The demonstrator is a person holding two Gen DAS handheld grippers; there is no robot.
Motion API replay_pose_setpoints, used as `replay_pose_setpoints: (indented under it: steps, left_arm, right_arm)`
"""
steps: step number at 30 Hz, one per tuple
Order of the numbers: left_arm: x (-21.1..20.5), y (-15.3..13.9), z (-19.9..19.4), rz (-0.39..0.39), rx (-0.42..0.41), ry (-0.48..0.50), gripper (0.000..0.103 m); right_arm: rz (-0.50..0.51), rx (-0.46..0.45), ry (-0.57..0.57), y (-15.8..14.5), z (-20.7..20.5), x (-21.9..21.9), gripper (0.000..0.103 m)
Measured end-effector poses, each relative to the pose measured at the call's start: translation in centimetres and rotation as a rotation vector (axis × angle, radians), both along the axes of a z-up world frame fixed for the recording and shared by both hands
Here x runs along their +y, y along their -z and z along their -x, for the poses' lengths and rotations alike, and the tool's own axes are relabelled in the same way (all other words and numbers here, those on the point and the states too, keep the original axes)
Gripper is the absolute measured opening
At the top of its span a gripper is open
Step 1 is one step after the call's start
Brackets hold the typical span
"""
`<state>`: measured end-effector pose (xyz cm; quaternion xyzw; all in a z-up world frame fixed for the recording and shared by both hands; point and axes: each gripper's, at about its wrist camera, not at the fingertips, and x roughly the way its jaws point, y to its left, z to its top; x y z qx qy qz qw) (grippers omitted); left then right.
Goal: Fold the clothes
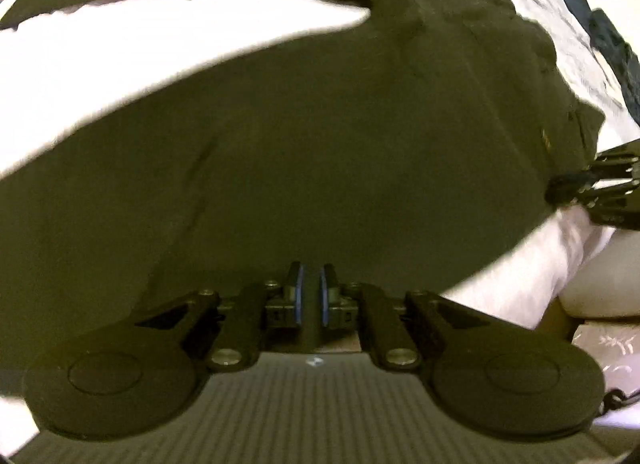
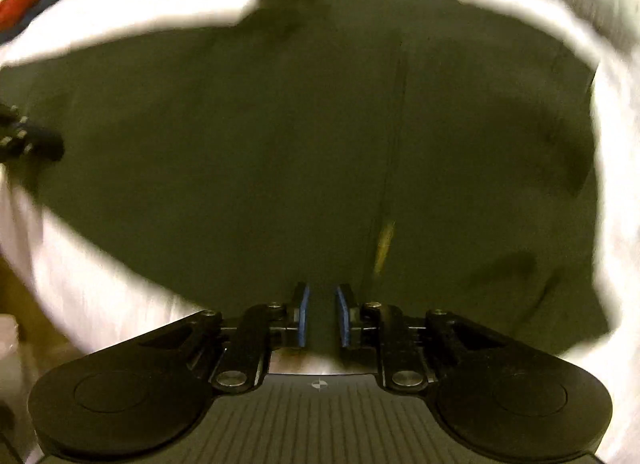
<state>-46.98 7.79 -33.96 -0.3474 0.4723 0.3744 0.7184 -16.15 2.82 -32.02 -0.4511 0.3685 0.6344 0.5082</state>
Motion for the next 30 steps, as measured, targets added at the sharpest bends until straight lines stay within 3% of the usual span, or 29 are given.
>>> replay_pose_setpoints:
  steps: [3,8,10,13,18,20,22,27,28,30]
  left_arm:
    - [-1.5,-1.8,0.9,-0.015,0.009,-0.003,0.005]
    - [1.2,-3.7,2.4,-0.144,-0.028,-0.092,0.006]
    - [2.2,-2.3,2.6,-0.149,-0.010,-0.089,0.006]
    - [2.1,-0.2,4.5,-0.177,0.053,-0.072,0.003]
    - [1.5,-1.8,13.7,-0.185,0.125,-0.355,0.003]
    - [1.5,-3.3,15.7,-0.205,0.164,-0.395,0.000]
    - [2.4,-4.4,14.9,-0.227,0.113,-0.379,0.000]
    - [5.5,-3.5,6.9,-0.208,-0.142,-0.158,0.001]
    - [6.0,-2.5,5.2,-0.202,-0.156,-0.107,0.004]
    - [6.8,-0.2,3.2,-0.241,-0.102,-0.025,0.003]
  right_arm:
    - [0.081,0.013,0.016,-1.0,-0.1,0.0,0.018]
    - [-0.132,0.028,0.066,-4.2,0.2,3.4,0.021]
    - [-0.123,0.049,0.102,-2.8,0.7,4.9,0.027]
    - [-0.033,0.025,0.138,0.1,0.2,4.1,0.027]
    - [0.003,0.027,0.180,-0.4,-0.4,2.6,0.027]
    - [-0.013,0.017,0.191,-1.7,0.7,2.9,0.028]
    - [-0.088,0.042,0.172,-3.0,2.9,3.7,0.028]
    - [-0.220,0.132,0.066,-2.6,9.5,8.3,0.028]
    - [-0.229,0.135,0.050,-1.9,10.5,9.1,0.028]
    - [-0.233,0.116,0.020,-0.6,11.7,9.9,0.028]
